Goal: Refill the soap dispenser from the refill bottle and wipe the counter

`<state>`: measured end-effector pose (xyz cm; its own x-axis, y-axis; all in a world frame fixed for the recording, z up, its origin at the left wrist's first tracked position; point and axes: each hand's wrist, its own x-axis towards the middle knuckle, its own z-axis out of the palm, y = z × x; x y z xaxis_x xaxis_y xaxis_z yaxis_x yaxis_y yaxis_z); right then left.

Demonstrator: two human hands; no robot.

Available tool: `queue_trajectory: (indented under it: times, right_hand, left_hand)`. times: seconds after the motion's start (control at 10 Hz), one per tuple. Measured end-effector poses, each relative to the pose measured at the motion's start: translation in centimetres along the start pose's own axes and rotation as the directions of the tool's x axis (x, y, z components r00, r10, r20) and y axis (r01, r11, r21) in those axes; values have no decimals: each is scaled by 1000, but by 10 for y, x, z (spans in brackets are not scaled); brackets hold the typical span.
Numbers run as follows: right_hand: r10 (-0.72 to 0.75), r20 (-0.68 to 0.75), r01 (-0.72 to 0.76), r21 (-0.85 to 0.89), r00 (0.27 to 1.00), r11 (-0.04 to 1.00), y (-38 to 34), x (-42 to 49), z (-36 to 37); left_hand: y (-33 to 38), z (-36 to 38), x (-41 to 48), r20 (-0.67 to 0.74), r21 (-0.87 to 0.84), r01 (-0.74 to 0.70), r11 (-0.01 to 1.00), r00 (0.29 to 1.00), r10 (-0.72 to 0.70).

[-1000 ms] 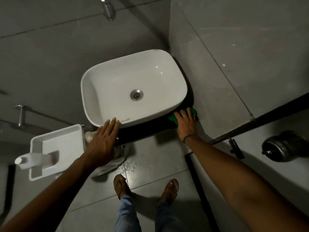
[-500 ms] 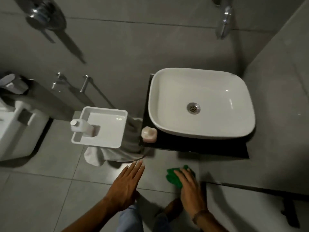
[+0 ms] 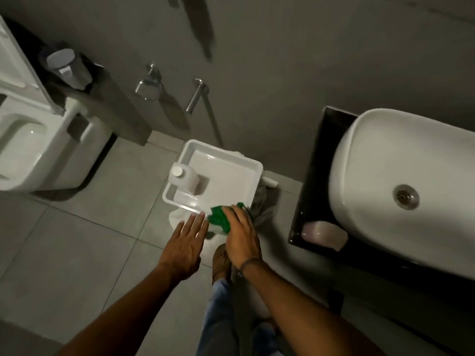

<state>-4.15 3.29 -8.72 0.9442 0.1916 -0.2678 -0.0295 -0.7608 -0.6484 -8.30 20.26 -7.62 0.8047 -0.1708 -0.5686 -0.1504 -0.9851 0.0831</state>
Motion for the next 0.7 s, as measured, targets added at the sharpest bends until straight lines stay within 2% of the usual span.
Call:
queue_trajectory:
  times: [0.2,0.3,0.4,0.5,0.7]
  right_hand:
    - [34,22,-29,-197,999,980,-5,101,32]
    - [34,40,-17,-353,999,936,6,132,53]
    - [51,124,14,-476,991,879,17,143,72]
    - [107,240,38,-532,965,846,22,141,84]
    - [58,248,66,-467,967,882,22,132,69]
  left_hand:
    - [-36,6,50,63,58,-46,997,997,43]
    - [-48,21,66,74,73,-70,995,995,64]
    - [-55,35,72,57,74,-76,994,996,72]
    - [-59,43,73,46,79,-94,992,995,90]
    - [-53,38,66,38,115,-81,990,996,78]
